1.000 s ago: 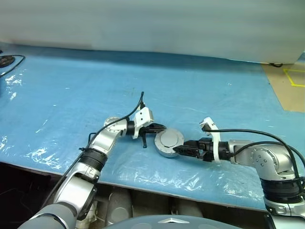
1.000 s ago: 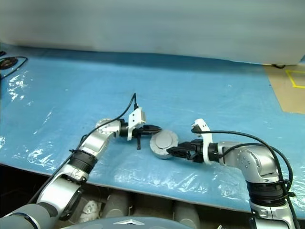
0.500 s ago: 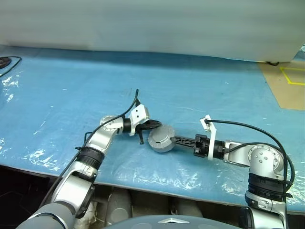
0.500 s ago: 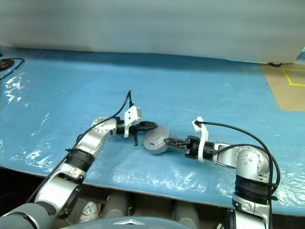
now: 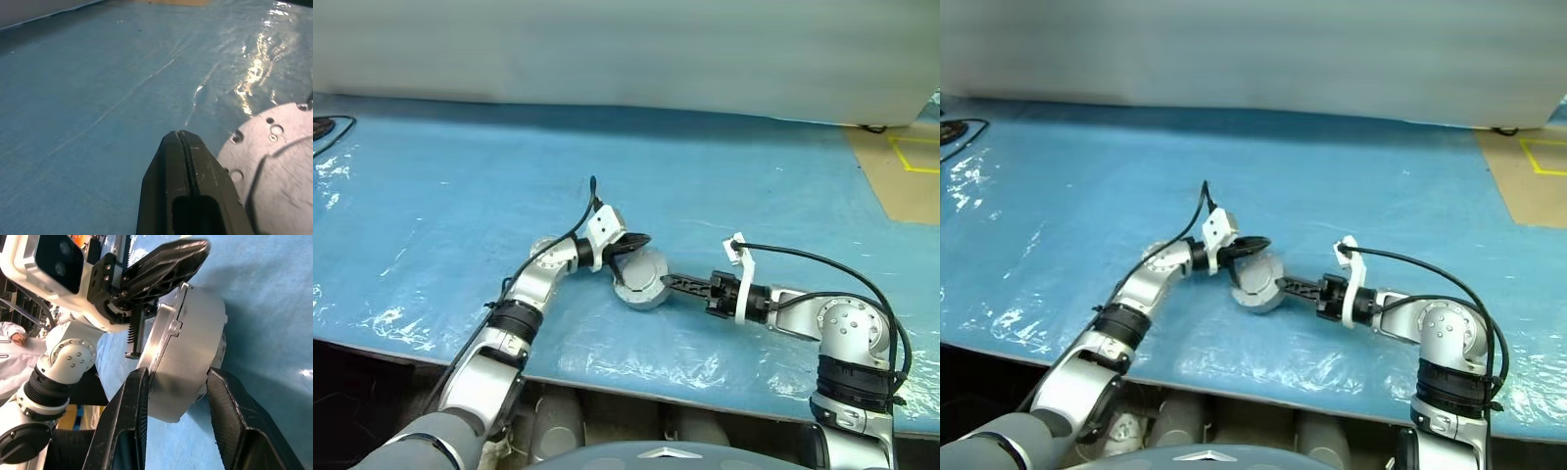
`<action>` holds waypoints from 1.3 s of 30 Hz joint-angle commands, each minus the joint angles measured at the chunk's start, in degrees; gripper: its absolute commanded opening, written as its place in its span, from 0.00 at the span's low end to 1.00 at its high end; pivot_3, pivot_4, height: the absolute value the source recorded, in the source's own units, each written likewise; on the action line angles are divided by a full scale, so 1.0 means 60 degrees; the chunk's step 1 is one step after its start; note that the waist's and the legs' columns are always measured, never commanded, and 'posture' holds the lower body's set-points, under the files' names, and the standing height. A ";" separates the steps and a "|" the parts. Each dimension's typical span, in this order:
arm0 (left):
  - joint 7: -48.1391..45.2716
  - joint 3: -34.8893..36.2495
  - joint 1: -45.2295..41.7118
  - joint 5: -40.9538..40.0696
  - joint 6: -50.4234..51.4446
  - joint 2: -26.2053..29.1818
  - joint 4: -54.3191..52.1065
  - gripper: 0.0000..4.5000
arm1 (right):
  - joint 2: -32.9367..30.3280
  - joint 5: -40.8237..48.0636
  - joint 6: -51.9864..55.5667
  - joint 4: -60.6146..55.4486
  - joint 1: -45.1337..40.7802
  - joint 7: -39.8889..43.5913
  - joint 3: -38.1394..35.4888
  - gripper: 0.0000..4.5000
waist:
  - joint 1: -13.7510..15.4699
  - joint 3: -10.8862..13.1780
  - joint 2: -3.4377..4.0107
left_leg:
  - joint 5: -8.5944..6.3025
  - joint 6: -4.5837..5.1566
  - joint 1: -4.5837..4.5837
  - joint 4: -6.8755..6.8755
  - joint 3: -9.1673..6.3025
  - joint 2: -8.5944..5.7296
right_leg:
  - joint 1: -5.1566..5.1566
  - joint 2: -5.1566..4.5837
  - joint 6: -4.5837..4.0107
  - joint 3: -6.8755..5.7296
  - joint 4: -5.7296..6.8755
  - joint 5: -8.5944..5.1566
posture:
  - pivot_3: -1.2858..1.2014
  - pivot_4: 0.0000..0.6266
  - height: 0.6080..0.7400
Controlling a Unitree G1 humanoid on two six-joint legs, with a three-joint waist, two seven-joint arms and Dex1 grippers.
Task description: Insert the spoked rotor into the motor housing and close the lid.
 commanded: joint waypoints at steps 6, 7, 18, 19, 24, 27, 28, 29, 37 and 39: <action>0.1162 0.1220 -0.0845 -0.0367 -0.0341 -0.0073 0.0724 0.00 | 0.0352 0.0193 -0.0322 -0.0069 -0.0260 -0.0354 -0.0012 0.27 | 0.0025 0.0001 -0.0002 | 0.0001 -0.0003 -0.0028 -0.0001 -0.0006 -0.0006 | -0.0009 0.0001 0.0036 -0.0014 -0.0005 0.0022 | 0.52 0.24 1.00; 0.1197 0.1252 -0.0835 -0.0364 -0.0366 -0.0083 0.0739 0.00 | 0.0376 0.0187 -0.0367 -0.0071 -0.0255 -0.0399 -0.0032 0.27 | 0.0031 0.0001 -0.0002 | 0.0000 -0.0003 -0.0031 -0.0006 -0.0008 -0.0005 | -0.0010 0.0001 0.0037 -0.0018 -0.0007 0.0022 | 0.52 0.24 1.00; 0.1016 0.2623 -0.0520 -0.2532 0.1801 -0.0467 -0.0132 0.00 | 0.2137 0.1547 -0.2315 0.0943 -0.1582 -0.2491 -0.2664 0.27 | 0.0023 0.0010 -0.0002 | 0.0001 -0.0002 -0.0097 0.0009 -0.0014 -0.0010 | -0.0060 -0.0015 0.0006 -0.0032 0.0001 0.0005 | 0.52 0.24 1.00; 0.1039 0.2763 -0.0470 -0.2740 0.2074 -0.0463 -0.0249 0.00 | 0.2211 0.1707 -0.2455 0.1045 -0.1687 -0.2707 -0.2847 0.27 | 0.0018 0.0010 -0.0002 | 0.0001 -0.0002 -0.0104 0.0009 -0.0014 -0.0007 | -0.0069 -0.0010 0.0012 -0.0032 0.0003 0.0010 | 0.52 0.24 1.00; 0.1223 0.3314 -0.0122 -0.3489 0.3241 -0.0384 -0.0745 0.08 | 0.2265 0.2293 -0.3140 0.1349 -0.1926 -0.3326 -0.3120 0.27 | 0.0031 0.0010 -0.0001 | 0.0003 0.0000 -0.0164 0.0004 -0.0015 -0.0004 | -0.0125 0.0000 0.0035 -0.0040 0.0003 0.0023 | 0.52 0.24 1.00; 0.1065 0.3414 0.0163 -0.3996 0.4136 -0.0425 -0.1252 0.28 | 0.2346 0.2579 -0.3632 0.1474 -0.1990 -0.3606 -0.3092 0.27 | 0.0028 0.0010 0.0000 | 0.0006 0.0004 -0.0189 0.0004 -0.0015 -0.0005 | -0.0153 0.0001 0.0037 -0.0040 0.0005 0.0024 | 0.52 0.24 1.00; 0.1035 0.3399 0.0239 -0.4101 0.4361 -0.0434 -0.1414 0.35 | 0.2361 0.2669 -0.3756 0.1494 -0.1991 -0.3670 -0.3065 0.27 | 0.0029 0.0011 0.0000 | 0.0005 0.0003 -0.0193 0.0004 -0.0014 -0.0005 | -0.0159 0.0002 0.0037 -0.0040 0.0009 0.0024 | 0.52 0.24 1.00; 0.1092 0.3362 0.0314 -0.4223 0.4678 -0.0483 -0.1591 0.44 | 0.2412 0.2792 -0.3898 0.1520 -0.2013 -0.3735 -0.3056 0.27 | 0.0028 0.0011 0.0000 | 0.0004 0.0002 -0.0193 0.0005 -0.0014 -0.0004 | -0.0159 0.0002 0.0038 -0.0040 0.0011 0.0025 | 0.52 0.24 1.00; 0.1679 0.3472 0.0451 -0.4977 0.5962 -0.1164 -0.2341 0.99 | 0.2475 0.4199 -0.4264 0.1457 -0.1874 -0.4003 -0.2712 0.27 | 0.0029 0.0011 0.0000 | 0.0003 0.0001 -0.0193 0.0033 -0.0015 -0.0004 | -0.0158 -0.0001 0.0041 -0.0035 0.0029 0.0027 | 0.52 0.24 1.00; 0.1945 0.3704 0.0370 -0.5355 0.6338 -0.1394 -0.2349 0.99 | 0.2392 0.4538 -0.4248 0.1425 -0.1807 -0.4036 -0.2584 0.27 | 0.0024 0.0011 0.0000 | 0.0003 0.0001 -0.0194 0.0035 -0.0015 -0.0003 | -0.0158 0.0000 0.0042 -0.0036 0.0030 0.0028 | 0.52 0.24 1.00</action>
